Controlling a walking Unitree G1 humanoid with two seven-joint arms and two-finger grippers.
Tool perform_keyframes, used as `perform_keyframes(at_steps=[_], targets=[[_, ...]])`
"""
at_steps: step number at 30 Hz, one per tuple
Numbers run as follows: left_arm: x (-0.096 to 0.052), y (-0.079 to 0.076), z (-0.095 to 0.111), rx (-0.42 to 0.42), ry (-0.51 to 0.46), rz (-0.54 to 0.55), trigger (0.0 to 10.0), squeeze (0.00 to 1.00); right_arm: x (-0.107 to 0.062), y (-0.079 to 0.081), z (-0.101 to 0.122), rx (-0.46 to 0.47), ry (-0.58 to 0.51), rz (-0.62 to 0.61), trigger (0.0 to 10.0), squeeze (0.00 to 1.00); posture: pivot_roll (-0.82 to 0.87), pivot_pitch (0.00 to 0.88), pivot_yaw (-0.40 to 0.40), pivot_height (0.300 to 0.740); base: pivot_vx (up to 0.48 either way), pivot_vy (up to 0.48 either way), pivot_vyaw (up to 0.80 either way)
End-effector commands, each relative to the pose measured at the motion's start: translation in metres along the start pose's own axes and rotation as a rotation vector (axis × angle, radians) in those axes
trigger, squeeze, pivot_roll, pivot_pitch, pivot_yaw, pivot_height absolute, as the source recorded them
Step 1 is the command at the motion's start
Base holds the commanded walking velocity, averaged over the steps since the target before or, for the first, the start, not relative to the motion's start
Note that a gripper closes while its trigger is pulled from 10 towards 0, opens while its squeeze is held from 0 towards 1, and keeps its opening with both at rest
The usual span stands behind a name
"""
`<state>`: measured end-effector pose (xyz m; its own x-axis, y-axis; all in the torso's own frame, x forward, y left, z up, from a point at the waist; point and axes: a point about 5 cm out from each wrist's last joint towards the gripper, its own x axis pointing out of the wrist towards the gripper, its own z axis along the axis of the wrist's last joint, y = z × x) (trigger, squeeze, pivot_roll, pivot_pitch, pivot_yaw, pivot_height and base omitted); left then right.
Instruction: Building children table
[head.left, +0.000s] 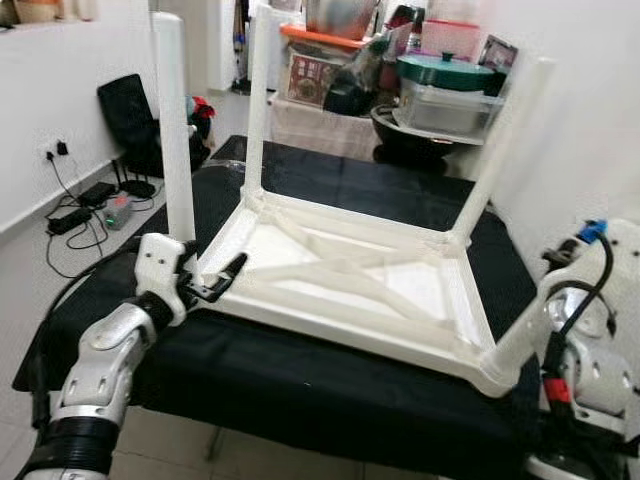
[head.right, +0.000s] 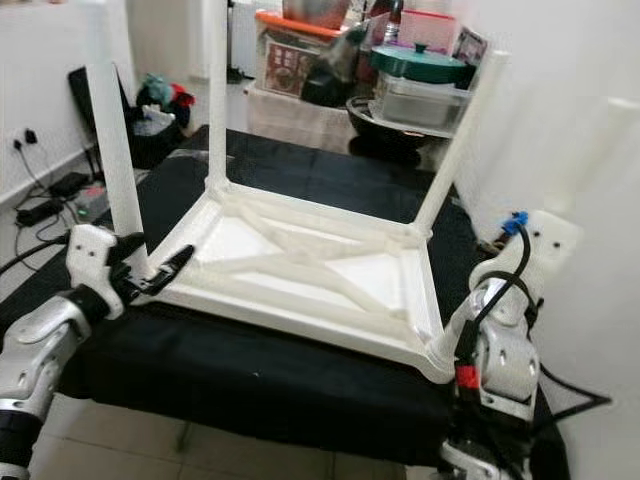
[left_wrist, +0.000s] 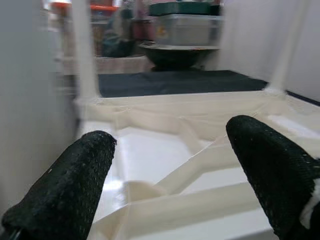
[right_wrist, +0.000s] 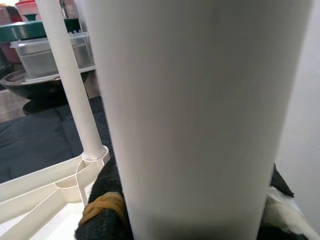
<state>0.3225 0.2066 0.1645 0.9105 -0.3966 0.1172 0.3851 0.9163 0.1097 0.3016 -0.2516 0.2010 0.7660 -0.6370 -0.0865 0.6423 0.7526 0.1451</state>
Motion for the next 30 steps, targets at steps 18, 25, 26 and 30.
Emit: perform_keyframes(at_steps=[18, 25, 26, 30], targets=[[0.003, -0.004, -0.001, -0.001, 0.007, -0.015, 10.0, 0.36, -0.059, 0.047, 0.049, 0.059, -0.144, 1.324, 10.0, 0.00, 0.07, 0.000, -0.121, 0.740, 0.000, 0.000, 0.00], [0.001, -0.004, -0.001, 0.000, 0.007, -0.014, 10.0, 0.36, -0.059, 0.046, 0.038, 0.081, -0.090, 1.385, 0.0, 0.00, 0.09, 0.000, -0.126, 0.740, 0.000, 0.000, 0.00], [0.001, -0.004, -0.001, 0.000, 0.008, -0.013, 10.0, 0.36, -0.052, 0.047, 0.029, 0.057, -0.047, 1.326, 0.0, 0.00, 0.09, 0.000, -0.126, 0.740, 0.000, 0.000, 0.00], [-0.001, -0.003, -0.001, 0.002, 0.013, -0.014, 10.0, 0.36, -0.007, 0.037, -0.006, -0.070, 0.129, 0.851, 0.0, 0.00, 0.08, 0.000, -0.114, 0.740, 0.000, 0.000, 0.00]])
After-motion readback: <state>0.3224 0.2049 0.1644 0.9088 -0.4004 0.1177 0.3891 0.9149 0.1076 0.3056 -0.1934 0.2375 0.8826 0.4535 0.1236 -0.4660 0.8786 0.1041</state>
